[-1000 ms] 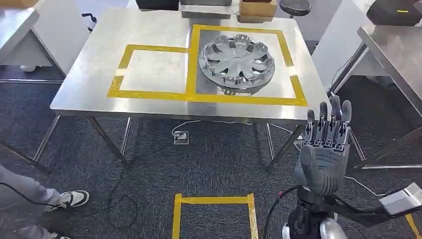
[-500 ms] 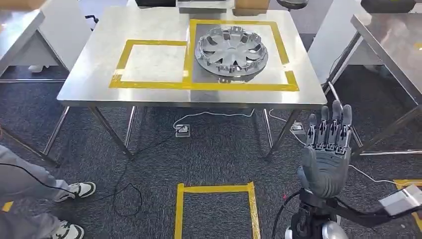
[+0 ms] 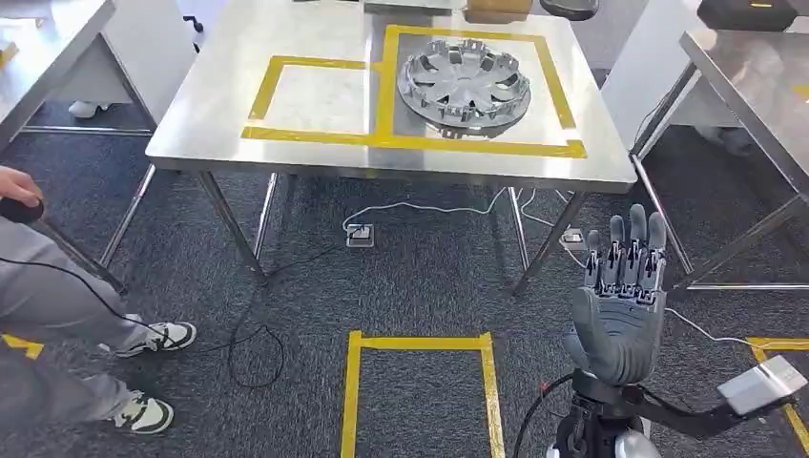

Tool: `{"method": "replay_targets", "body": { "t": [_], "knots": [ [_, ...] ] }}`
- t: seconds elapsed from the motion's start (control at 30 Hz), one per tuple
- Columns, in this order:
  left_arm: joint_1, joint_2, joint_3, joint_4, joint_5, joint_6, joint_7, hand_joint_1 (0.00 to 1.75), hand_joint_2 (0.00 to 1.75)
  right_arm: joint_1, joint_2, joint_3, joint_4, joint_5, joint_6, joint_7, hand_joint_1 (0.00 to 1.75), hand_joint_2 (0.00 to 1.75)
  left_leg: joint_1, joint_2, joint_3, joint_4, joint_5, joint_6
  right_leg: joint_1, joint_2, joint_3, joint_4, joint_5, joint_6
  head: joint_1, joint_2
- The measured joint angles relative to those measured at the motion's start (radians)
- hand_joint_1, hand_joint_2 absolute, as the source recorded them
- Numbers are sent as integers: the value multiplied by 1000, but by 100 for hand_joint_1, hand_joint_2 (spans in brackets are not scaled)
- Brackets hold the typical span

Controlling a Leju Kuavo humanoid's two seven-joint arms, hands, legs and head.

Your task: Take the parts from the cabinet and place them on the table.

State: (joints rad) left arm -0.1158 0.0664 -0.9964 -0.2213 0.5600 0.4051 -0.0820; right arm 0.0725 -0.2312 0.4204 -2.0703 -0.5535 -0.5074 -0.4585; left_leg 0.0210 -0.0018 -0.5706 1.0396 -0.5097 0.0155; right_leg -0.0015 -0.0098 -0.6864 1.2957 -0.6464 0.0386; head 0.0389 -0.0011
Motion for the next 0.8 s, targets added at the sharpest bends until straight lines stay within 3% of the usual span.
{"method": "replay_targets", "body": {
  "t": [0.03, 0.07, 0.1, 0.17, 0.2, 0.23, 0.33, 0.37, 0.4, 0.47, 0.5, 0.53, 0.57, 0.6, 0.63, 0.67, 0.7, 0.8],
  "knots": [
    [1, 1, 0, 0, 0, 0, 0, 0, 0, 0, 0, 0, 0, 2, 0, 0, 0, 175, -3, 0, -13, 0, 10, 1, 0, 0, 6, 26, 2, -2, 5, 0],
    [1, 1, 0, 0, 0, 0, -2, 0, 0, 0, 0, 0, 0, 5, 0, 0, 0, 175, -6, 0, -26, 0, 20, 0, 1, 1, 29, 12, 25, -8, 10, 0],
    [1, 1, 0, 0, 0, 0, -2, 0, 0, -1, 0, 0, 0, 7, -1, 0, 0, 175, -10, -1, -38, 0, 29, 0, 3, 2, 73, -48, 60, -17, 11, 0],
    [0, 0, 0, 0, 0, 0, -3, 0, 0, -4, -3, -1, -3, 10, -4, -1, 0, 175, -13, -2, -53, 0, 46, -1, 13, 6, 199, -243, 109, -46, 15, 0],
    [0, -3, 0, -1, 0, 1, -3, 0, 0, -6, -6, -1, -6, 10, -7, -2, 0, 175, -16, -2, -59, 0, 54, -7, 15, 6, 236, -313, 81, -58, 12, 0],
    [0, -4, 0, -1, 0, 2, -4, 0, 0, -6, -8, -2, -10, 12, -6, -3, 0, 175, -11, -1, -62, -1, 64, -14, 19, 9, 240, -328, 84, -51, 8, 0],
    [2, -6, 0, -1, 0, 1, -5, 0, 0, -5, -13, -2, -11, 13, -9, -3, 0, 175, -4, 0, -63, -21, 93, -34, 27, 10, 227, -342, 118, -63, 21, 0],
    [1, -6, 0, -1, 0, 1, -5, 0, 0, -7, -13, -2, -11, 13, -9, -3, 0, 175, -4, 1, -70, -8, 65, -35, 18, 0, 229, -357, 136, -60, 18, 0],
    [1, -6, 0, -1, 0, 2, -5, 0, 0, -6, -13, -2, -11, 14, -9, -3, 0, 175, -5, 1, -79, 19, 19, -38, 18, 1, 219, -359, 145, -68, 13, 0],
    [1, -6, 0, -1, 0, 2, -5, 0, 0, -3, -13, -2, -11, 14, -10, -3, 0, 175, -3, 0, -116, 149, -90, -44, 19, 0, 191, -350, 160, -72, -4, 0],
    [2, -6, 0, -1, 0, 2, -5, 0, 0, -3, -13, -2, -11, 14, -10, -3, 0, 175, -3, 0, -134, 228, -126, -49, 19, 0, 173, -344, 168, -71, -6, 0],
    [2, -6, 0, -1, 0, 2, -5, 0, 0, -2, -13, -2, -10, 14, -10, -3, 0, 175, -3, 0, -139, 271, -128, -52, 19, -1, 156, -335, 174, -70, -9, 0],
    [2, -6, 0, -1, 0, 2, -5, 0, 0, -1, -13, -1, -10, 14, -10, -3, 0, 175, -3, 1, -122, 268, -103, -54, 18, -1, 137, -325, 180, -68, -13, 0],
    [2, -6, 0, -1, 0, 2, -5, 0, 0, -1, -13, -1, -10, 14, -10, -3, 0, 175, -3, 2, -86, 226, -69, -55, 16, -1, 122, -315, 184, -66, -16, 0],
    [1, -6, 0, -1, 0, 2, -5, 0, 0, -1, -13, -2, -10, 14, -10, -3, 0, 175, -3, 2, -33, 154, -35, -56, 14, -1, 108, -304, 186, -63, -19, 0],
    [1, -6, 0, -1, 0, 2, -5, 0, 0, -1, -13, -2, -10, 15, -11, -3, 0, 175, -2, 4, 28, 61, -19, -55, 13, 0, 96, -289, 187, -60, -24, 0],
    [0, -7, 0, -1, 0, 2, -6, 0, 0, -1, -13, -2, -11, 16, -12, -3, 0, 175, -6, 3, 60, 13, -58, -53, 16, -1, 82, -280, 189, -55, -32, 0],
    [2, -7, 0, -1, 0, 1, -8, 0, 0, -2, -13, -2, -11, 18, -15, -3, 0, 175, -10, 0, 53, 0, -49, -36, 15, 0, 75, -272, 204, -38, -30, 0]
  ]
}}
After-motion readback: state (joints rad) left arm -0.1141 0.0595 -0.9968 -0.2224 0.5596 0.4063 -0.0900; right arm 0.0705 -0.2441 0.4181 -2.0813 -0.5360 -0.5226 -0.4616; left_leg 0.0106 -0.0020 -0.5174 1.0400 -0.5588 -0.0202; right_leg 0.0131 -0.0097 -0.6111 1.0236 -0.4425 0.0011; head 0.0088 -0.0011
